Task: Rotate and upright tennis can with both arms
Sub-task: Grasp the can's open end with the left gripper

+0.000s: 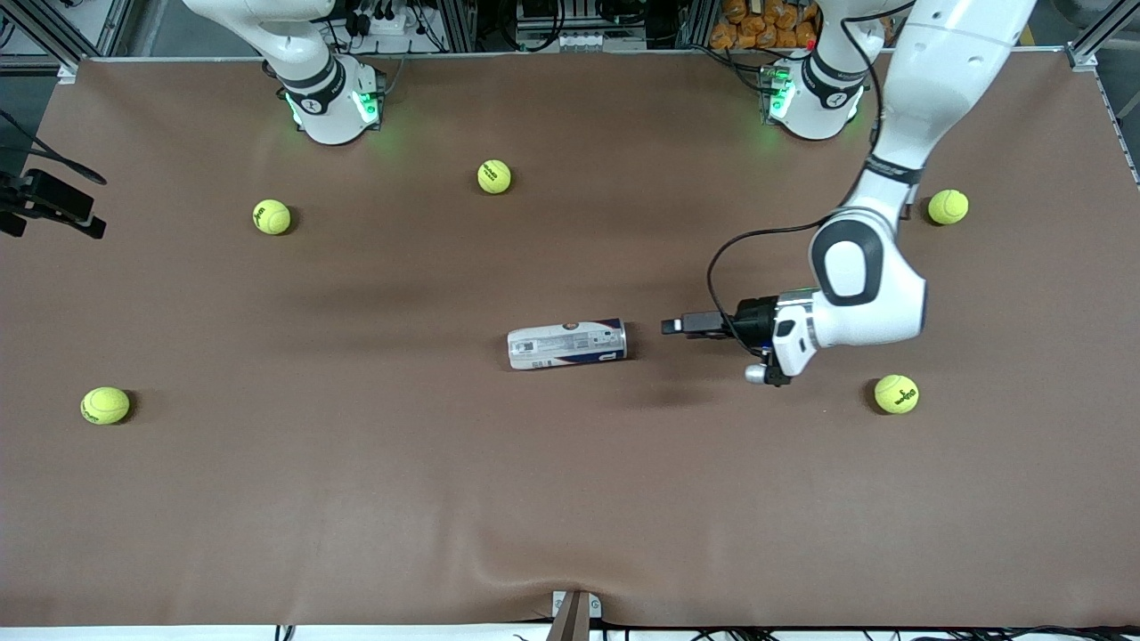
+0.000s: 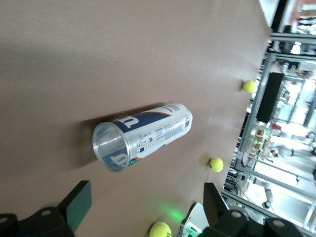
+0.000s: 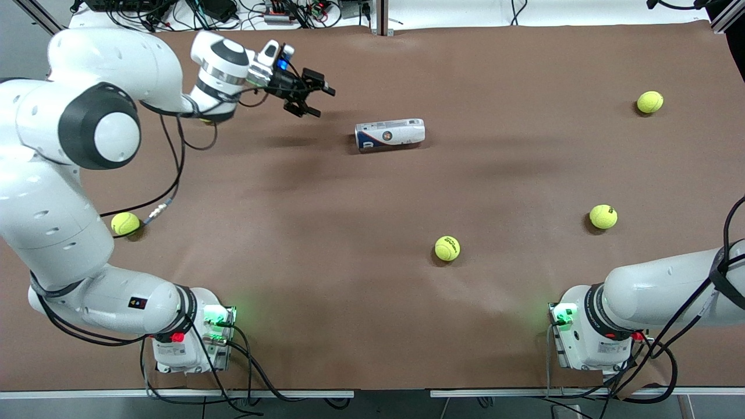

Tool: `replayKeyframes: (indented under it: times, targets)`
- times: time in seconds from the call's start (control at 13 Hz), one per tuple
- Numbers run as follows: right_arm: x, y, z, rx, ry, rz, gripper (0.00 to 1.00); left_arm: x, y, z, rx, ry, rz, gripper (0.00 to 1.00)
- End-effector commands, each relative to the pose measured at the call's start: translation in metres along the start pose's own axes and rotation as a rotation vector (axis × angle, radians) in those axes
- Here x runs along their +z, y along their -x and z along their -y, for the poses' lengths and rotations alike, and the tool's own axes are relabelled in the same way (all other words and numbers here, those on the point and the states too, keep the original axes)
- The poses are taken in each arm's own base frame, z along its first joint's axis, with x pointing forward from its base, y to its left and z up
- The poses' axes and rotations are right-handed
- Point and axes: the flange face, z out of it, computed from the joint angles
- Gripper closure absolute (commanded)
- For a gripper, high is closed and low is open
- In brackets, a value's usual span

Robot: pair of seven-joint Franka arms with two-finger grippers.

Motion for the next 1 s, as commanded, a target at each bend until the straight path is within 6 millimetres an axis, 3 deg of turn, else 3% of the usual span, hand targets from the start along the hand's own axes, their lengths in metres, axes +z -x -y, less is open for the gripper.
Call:
replayKeyframes:
  times: [0.0,0.46,0.62,0.93]
  targets:
    - [0.006,0.005,0.0,0.016,-0.018,0.047,0.0,0.028,-0.005,0.045,0.073,0.102,-0.056,0.0]
    - [0.007,-0.001,0.003,0.013,-0.06,0.041,0.0,0.075,0.01,0.041,0.028,0.202,-0.067,0.0]
    - [0.017,-0.011,0.026,-0.015,-0.05,0.036,0.0,0.089,0.017,0.039,0.012,0.202,-0.08,0.0]
    - [0.037,-0.021,0.056,-0.009,-0.021,0.075,0.0,0.096,0.018,0.05,0.041,0.195,-0.078,0.0]
